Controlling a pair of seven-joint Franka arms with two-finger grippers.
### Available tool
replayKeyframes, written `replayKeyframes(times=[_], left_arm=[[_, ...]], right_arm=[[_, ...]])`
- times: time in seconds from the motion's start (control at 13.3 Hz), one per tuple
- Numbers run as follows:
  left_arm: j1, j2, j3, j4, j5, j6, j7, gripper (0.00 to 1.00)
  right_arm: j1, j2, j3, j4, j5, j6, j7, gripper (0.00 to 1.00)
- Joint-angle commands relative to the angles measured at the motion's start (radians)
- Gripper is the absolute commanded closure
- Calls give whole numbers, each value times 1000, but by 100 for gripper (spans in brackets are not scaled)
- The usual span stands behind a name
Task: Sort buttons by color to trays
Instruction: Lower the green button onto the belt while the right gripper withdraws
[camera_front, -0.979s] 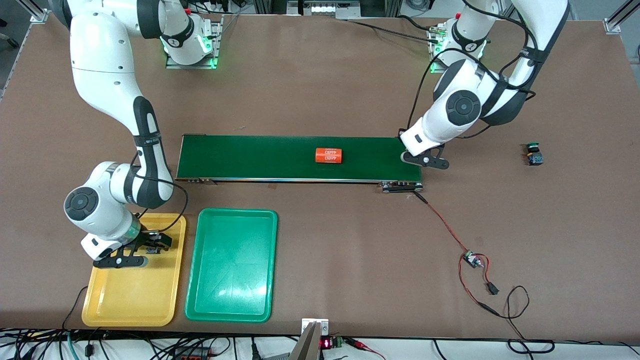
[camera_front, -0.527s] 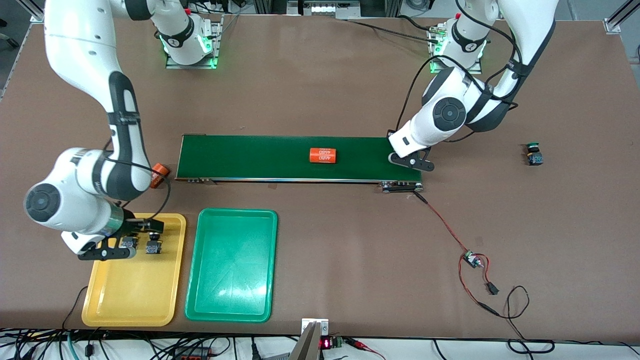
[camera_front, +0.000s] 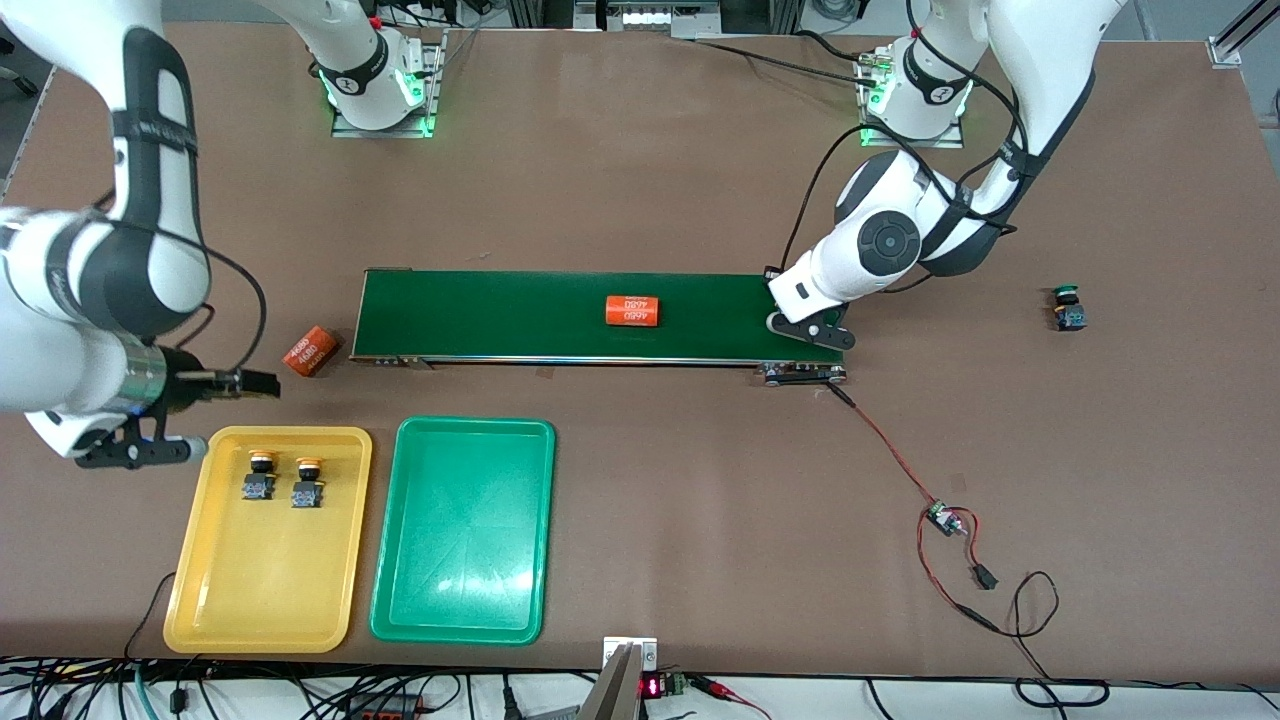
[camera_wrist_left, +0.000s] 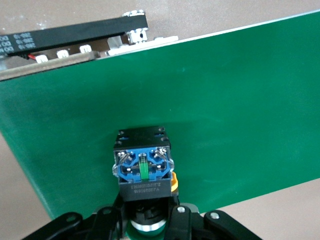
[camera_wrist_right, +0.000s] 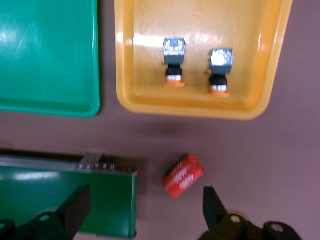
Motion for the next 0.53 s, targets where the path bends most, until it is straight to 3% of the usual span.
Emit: replayKeyframes(times=[0.0, 0.23, 0.45], left_arm=[[-14, -2, 9, 22, -9, -1, 7, 0], [2, -107, 15, 36, -10, -14, 6, 0], [113, -166, 74, 56, -9, -158, 23, 0]], right_arm=[[39, -128, 10, -46, -80, -99, 65, 0], [102, -258, 9, -173, -178, -83, 98, 0], [137, -395, 19, -372, -196, 130, 104, 0]])
